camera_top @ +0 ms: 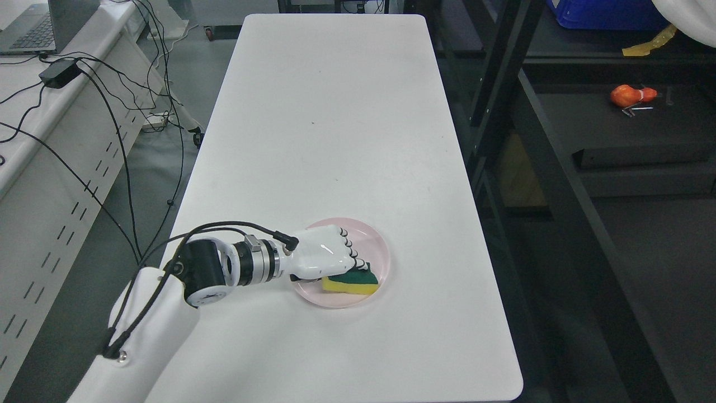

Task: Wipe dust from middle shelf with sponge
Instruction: 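Lift the sponge with the left hand while turning toward the shelving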

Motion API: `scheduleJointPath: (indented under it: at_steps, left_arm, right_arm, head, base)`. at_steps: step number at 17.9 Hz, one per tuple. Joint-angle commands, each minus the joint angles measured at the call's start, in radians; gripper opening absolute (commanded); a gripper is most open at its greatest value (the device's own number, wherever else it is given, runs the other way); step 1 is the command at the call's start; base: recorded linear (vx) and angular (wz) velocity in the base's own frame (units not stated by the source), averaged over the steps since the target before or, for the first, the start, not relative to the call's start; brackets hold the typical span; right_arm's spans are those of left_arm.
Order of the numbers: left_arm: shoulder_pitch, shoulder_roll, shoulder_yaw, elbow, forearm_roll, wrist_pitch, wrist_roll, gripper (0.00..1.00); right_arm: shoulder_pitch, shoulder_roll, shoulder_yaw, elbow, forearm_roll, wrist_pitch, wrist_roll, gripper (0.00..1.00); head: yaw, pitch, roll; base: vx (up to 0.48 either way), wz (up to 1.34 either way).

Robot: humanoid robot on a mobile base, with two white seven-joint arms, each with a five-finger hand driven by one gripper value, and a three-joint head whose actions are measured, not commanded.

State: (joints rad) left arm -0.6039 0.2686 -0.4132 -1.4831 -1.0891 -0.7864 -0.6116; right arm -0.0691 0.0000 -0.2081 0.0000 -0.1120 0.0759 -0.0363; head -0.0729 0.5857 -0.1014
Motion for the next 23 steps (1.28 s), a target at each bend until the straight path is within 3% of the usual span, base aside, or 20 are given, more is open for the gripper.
scheduleJointPath:
  at_steps: [1, 3, 7, 12, 14, 16, 19, 21, 23]
  left_arm:
    - [0.030, -0.008, 0.281, 0.021, 0.326, 0.001, -0.042, 0.01]
    - [0.035, -0.018, 0.396, 0.029, 0.455, 0.001, -0.069, 0.00]
    - [0.032, -0.152, 0.634, 0.040, 0.691, 0.001, -0.079, 0.00]
    - [0.055, -0.239, 0.772, 0.041, 1.107, 0.393, -0.053, 0.00]
    - [0.058, -0.251, 0.836, 0.041, 1.182, 0.552, 0.049, 0.00]
    - [0.081, -0.251, 0.837, 0.044, 1.207, 0.631, 0.253, 0.01]
    - [0.134, -0.251, 0.756, 0.043, 1.262, 0.667, 0.523, 0.02]
    - [0.212, -0.251, 0.684, 0.029, 1.293, 0.621, 0.537, 0.00]
    - [0.278, -0.251, 0.621, 0.029, 1.296, 0.497, 0.509, 0.00]
  right_arm:
    - [0.000, -0.017, 0.001, -0.017, 0.000, 0.001, -0.001, 1.00]
    - [0.000, -0.017, 0.001, -0.017, 0.000, 0.001, -0.001, 1.00]
    - [0.000, -0.017, 0.000, -0.017, 0.000, 0.001, -0.001, 1.00]
    - [0.000, -0.017, 0.000, -0.017, 0.000, 0.001, -0.001, 1.00]
    - [0.000, -0.017, 0.000, -0.017, 0.000, 0.001, -0.001, 1.00]
    - [0.000, -0.017, 0.000, -0.017, 0.000, 0.001, -0.001, 1.00]
    - [0.000, -0.017, 0.000, -0.017, 0.000, 0.001, -0.001, 1.00]
    - [0.000, -0.017, 0.000, -0.017, 0.000, 0.001, -0.001, 1.00]
    - [0.000, -0.017, 0.000, -0.017, 0.000, 0.001, -0.001, 1.00]
  head:
    - [0.0000, 0.000, 0.000]
    - [0.0000, 0.000, 0.000]
    - [0.0000, 0.000, 0.000]
    - [0.0000, 0.000, 0.000]
    - [0.0000, 0.000, 0.000]
    - [0.0000, 0.000, 0.000]
    - [0.0000, 0.000, 0.000]
    - [0.0000, 0.000, 0.000]
    - [0.0000, 0.000, 0.000]
  base:
    - [0.001, -0.03]
    - [0.000, -0.01]
    - [0.000, 0.00]
    - [-0.042, -0.01]
    - [-0.105, -0.03]
    - [-0.144, -0.01]
    - [-0.155, -0.01]
    - [-0.131, -0.06]
    - [-0.120, -0.18]
